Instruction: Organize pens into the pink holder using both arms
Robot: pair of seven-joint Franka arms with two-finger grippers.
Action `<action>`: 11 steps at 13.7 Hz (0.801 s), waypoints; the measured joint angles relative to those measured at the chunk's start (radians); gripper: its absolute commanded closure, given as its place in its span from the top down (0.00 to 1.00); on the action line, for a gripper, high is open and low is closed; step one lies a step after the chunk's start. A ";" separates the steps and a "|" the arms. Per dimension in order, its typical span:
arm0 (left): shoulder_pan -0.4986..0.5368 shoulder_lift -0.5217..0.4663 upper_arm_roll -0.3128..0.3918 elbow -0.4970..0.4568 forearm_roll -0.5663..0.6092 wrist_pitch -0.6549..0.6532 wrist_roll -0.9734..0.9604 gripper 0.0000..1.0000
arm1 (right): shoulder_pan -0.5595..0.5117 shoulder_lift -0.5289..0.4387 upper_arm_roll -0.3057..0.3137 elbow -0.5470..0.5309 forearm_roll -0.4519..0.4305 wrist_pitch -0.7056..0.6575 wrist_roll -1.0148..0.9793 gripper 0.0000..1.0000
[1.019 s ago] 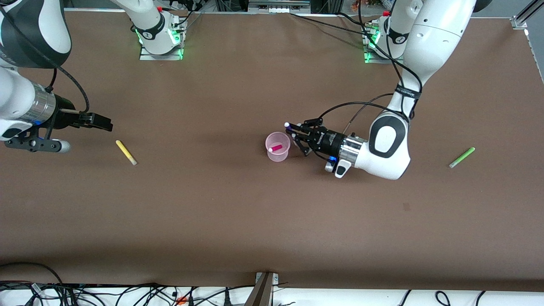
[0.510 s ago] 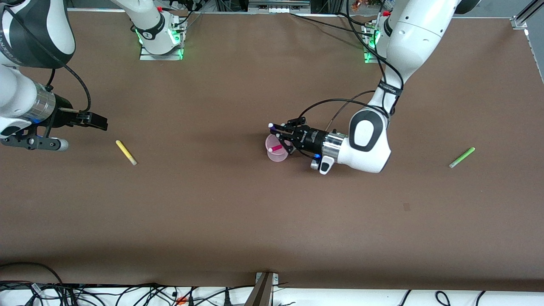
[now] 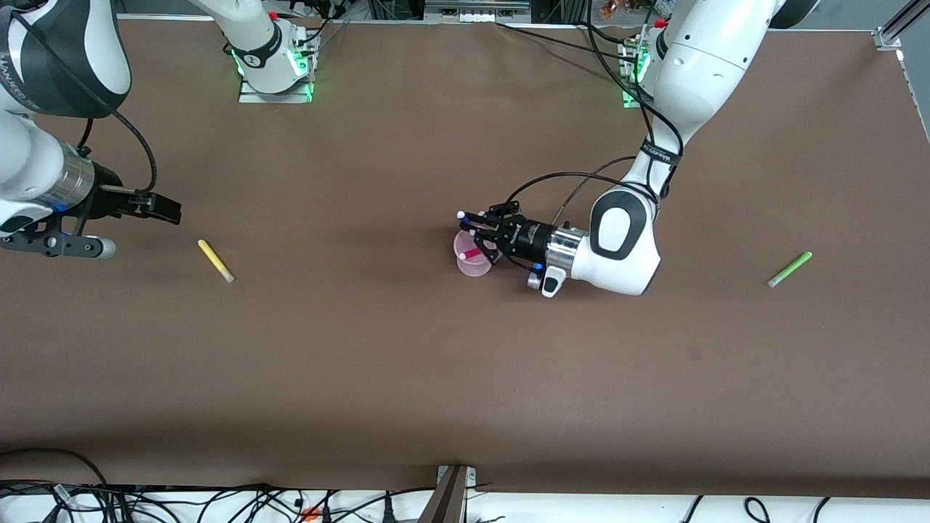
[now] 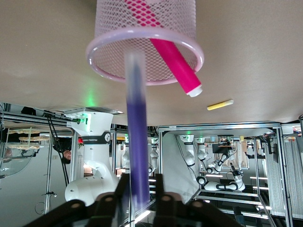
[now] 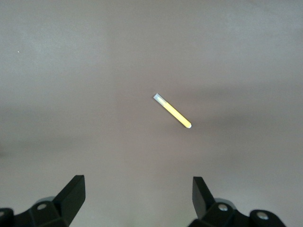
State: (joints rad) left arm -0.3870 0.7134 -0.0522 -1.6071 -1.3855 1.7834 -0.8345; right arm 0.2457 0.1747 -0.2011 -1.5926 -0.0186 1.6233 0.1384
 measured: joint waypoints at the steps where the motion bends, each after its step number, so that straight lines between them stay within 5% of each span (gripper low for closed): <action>1: 0.000 -0.001 0.000 0.001 0.000 0.000 0.000 1.00 | 0.000 0.000 0.000 0.000 0.000 0.001 0.000 1.00; 5: 0.036 -0.062 0.017 0.019 0.102 -0.071 0.002 1.00 | 0.001 0.000 0.000 0.000 0.000 0.004 0.000 1.00; 11: 0.145 -0.185 0.023 0.137 0.717 -0.261 0.025 1.00 | 0.001 0.000 0.000 -0.001 0.000 0.009 0.000 1.00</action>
State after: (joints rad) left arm -0.2419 0.5287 -0.0292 -1.4701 -0.6683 1.5225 -0.8096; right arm 0.2469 0.1747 -0.2011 -1.5939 -0.0191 1.6319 0.1384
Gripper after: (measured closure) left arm 0.000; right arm 0.000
